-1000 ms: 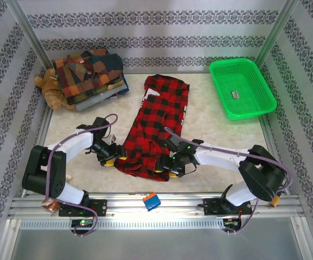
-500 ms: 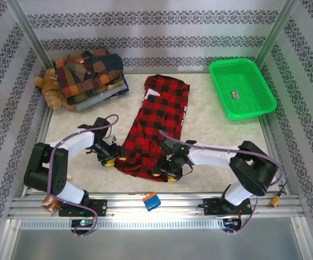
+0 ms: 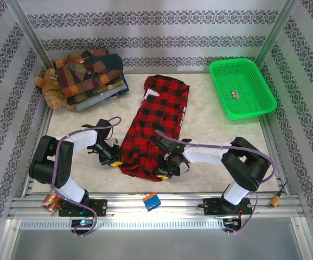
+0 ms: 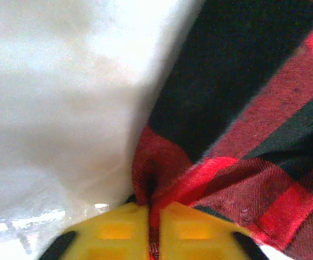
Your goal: Fold and stack the long sleeve shirts
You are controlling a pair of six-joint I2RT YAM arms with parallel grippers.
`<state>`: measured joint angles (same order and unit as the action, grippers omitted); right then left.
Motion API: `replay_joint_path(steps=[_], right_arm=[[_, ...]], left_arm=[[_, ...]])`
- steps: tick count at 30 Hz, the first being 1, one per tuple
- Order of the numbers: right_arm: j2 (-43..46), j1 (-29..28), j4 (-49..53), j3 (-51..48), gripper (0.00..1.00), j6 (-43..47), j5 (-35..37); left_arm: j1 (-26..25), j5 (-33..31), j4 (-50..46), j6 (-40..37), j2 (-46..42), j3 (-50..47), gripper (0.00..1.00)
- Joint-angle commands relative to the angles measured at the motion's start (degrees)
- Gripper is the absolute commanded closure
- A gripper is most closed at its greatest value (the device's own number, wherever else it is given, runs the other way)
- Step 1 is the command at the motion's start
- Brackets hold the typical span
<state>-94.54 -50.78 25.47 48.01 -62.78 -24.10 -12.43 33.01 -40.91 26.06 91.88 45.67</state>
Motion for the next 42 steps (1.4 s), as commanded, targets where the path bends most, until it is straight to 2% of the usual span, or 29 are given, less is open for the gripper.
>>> replay_joint_path(steps=[1, 3, 14, 20, 25, 34, 42], right_arm=[[1.7, -0.4, 3.0, 0.4, 0.94, 0.4, 1.1], [3.7, -0.2, 3.8, 0.8, 1.0, 0.6, 1.3], [11.3, 5.9, 8.7, 7.7, 1.0, 3.3, 2.6], [12.7, 12.4, 10.5, 12.4, 1.0, 6.9, 2.0], [12.2, 18.3, 12.2, 16.9, 1.0, 10.6, 0.5], [6.1, 28.2, 14.3, 24.9, 1.0, 18.0, -2.8], [-3.4, 34.0, 17.4, 33.8, 1.0, 24.8, -5.1]], left_arm=[[-0.7, 0.2, -1.7, -1.0, -1.8, 1.4, 0.98], [-0.8, 1.3, -2.6, -0.8, -3.3, 3.3, 1.0], [-0.6, 6.9, -2.6, 2.6, -3.0, 15.3, 1.0], [0.0, 11.3, 6.6, 9.8, -0.1, 21.0, 1.0], [0.1, 11.9, 11.4, 13.6, 4.4, 28.9, 1.0], [0.8, 8.9, 12.2, 13.0, 13.6, 41.9, 1.0], [1.0, 7.7, 13.0, 12.3, 21.2, 50.7, 1.0]])
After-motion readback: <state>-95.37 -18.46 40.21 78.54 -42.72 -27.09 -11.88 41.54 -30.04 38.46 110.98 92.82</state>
